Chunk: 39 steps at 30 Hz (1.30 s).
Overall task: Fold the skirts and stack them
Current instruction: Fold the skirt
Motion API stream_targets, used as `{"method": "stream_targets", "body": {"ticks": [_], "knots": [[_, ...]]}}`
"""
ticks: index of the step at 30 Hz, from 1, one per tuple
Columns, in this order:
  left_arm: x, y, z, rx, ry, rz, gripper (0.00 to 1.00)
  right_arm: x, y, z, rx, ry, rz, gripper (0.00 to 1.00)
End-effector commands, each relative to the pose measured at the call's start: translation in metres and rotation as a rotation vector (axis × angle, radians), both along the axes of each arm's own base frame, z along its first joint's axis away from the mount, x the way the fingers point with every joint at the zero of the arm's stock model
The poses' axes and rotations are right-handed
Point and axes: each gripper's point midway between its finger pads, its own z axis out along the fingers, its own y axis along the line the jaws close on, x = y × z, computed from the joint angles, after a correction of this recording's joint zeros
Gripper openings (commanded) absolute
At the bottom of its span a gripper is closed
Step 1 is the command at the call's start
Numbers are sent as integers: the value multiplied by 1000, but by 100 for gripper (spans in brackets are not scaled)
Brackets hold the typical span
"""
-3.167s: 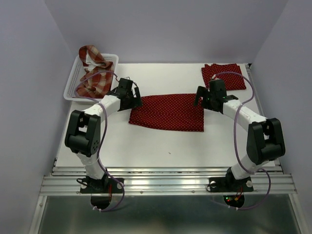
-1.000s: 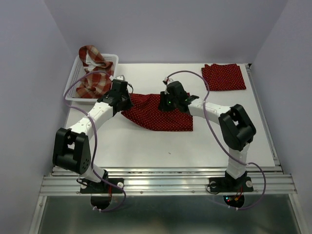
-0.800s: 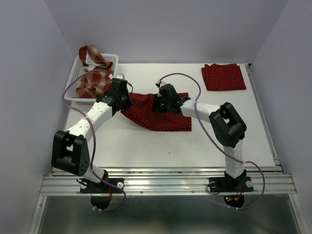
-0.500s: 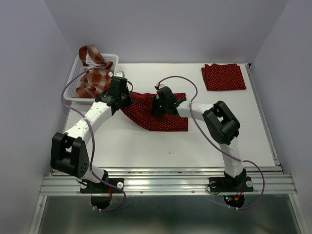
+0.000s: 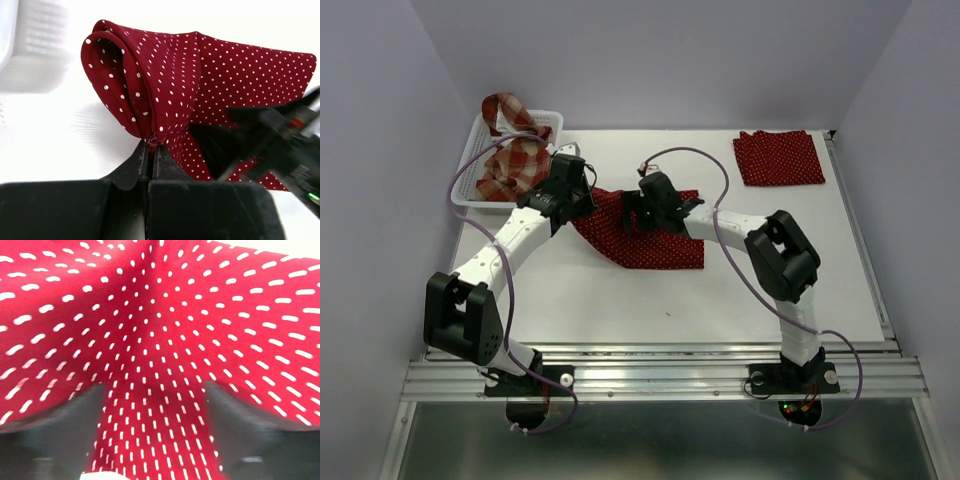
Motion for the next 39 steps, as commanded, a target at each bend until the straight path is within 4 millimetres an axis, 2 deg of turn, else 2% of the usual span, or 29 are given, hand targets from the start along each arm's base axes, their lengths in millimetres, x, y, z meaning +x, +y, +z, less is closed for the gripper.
{"method": "stream_targets", "body": {"ticks": [1, 2, 3, 4, 5, 8, 9, 13, 20, 27, 31, 32, 33, 35, 36, 39], "knots": [[9, 4, 33, 11, -84, 27, 0, 13, -33, 80, 22, -148, -112, 99], [9, 5, 33, 13, -85, 31, 0, 13, -49, 74, 7, -137, -139, 100], [8, 6, 34, 14, -85, 32, 0, 13, -62, 88, 14, -157, -167, 100], [8, 6, 34, 15, -86, 33, 0, 13, -73, 88, 11, -151, -192, 100], [8, 6, 35, 14, -89, 35, 0, 14, -92, 81, -10, -133, -226, 100], [8, 6, 38, 13, -93, 37, 0, 11, -129, 77, -79, -109, -304, 100], [8, 5, 39, 12, -95, 34, 0, 8, -147, 72, -118, -84, -344, 100], [7, 4, 40, 10, -97, 31, 0, 3, -179, 58, -181, -51, -403, 100], [5, -2, 48, 23, -109, 27, 0, 3, -192, 30, -212, 40, -406, 100], [1, -4, 45, 37, -99, 26, 0, 0, -191, 3, -252, 104, -395, 100], [-1, -3, 43, 44, -97, 32, 0, 0, -191, -5, -258, 125, -397, 97], [-1, -3, 43, 43, -97, 36, 0, 0, -191, -8, -265, 130, -401, 94], [-1, -3, 42, 43, -92, 37, 0, 0, -192, -10, -271, 133, -405, 83], [-2, -4, 40, 42, -88, 38, 0, 0, -192, -14, -272, 141, -406, 71], [-2, -5, 40, 41, -88, 35, 0, 0, -191, -16, -271, 143, -404, 62], [-2, -7, 39, 42, -85, 30, 0, -2, -189, -23, -272, 162, -390, 58]]}}
